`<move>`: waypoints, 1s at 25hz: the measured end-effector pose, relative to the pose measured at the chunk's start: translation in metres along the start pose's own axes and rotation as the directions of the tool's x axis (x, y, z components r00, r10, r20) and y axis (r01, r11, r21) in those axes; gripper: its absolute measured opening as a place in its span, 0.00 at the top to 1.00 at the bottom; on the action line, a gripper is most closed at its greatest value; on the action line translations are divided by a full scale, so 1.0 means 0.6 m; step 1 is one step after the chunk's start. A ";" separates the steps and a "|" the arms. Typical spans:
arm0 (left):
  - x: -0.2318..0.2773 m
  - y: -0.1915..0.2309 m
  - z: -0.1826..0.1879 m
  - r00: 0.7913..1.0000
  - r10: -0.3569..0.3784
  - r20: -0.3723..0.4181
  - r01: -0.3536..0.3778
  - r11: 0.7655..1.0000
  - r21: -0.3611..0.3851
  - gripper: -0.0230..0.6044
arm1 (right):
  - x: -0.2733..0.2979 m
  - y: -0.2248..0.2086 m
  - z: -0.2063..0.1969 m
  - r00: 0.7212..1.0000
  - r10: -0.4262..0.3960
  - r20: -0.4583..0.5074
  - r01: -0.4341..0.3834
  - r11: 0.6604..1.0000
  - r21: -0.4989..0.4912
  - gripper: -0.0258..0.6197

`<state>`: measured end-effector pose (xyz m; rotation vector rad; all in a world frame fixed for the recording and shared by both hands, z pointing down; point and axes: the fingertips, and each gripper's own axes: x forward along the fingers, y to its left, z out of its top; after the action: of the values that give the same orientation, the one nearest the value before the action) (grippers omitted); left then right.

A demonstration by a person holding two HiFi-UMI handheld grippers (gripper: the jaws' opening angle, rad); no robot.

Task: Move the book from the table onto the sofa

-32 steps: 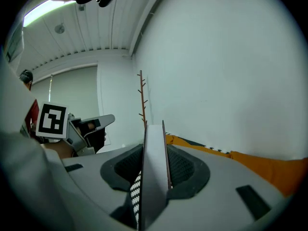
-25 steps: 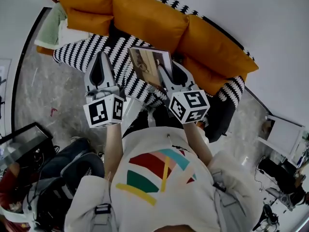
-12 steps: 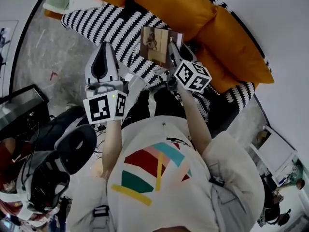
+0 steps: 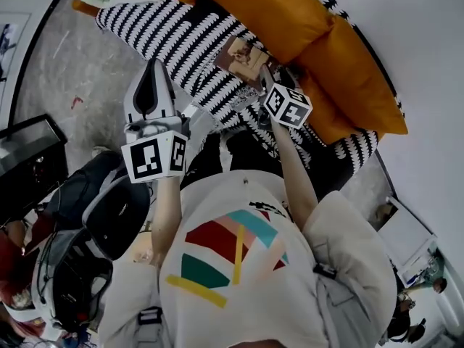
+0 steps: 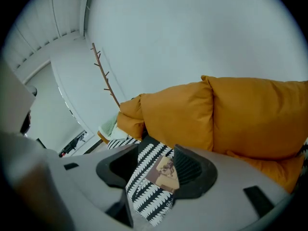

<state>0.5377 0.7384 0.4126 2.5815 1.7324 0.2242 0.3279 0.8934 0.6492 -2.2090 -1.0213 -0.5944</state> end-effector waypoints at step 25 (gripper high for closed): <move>0.018 -0.171 0.274 0.865 -0.334 0.375 0.302 0.943 0.142 0.95 | -0.479 0.238 0.415 0.614 0.147 0.776 0.419 0.772 -0.477 0.94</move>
<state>0.4692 0.7975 0.2408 2.1319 1.9861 -0.3566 0.3022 0.8497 0.2464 -3.1380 -1.6373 0.0762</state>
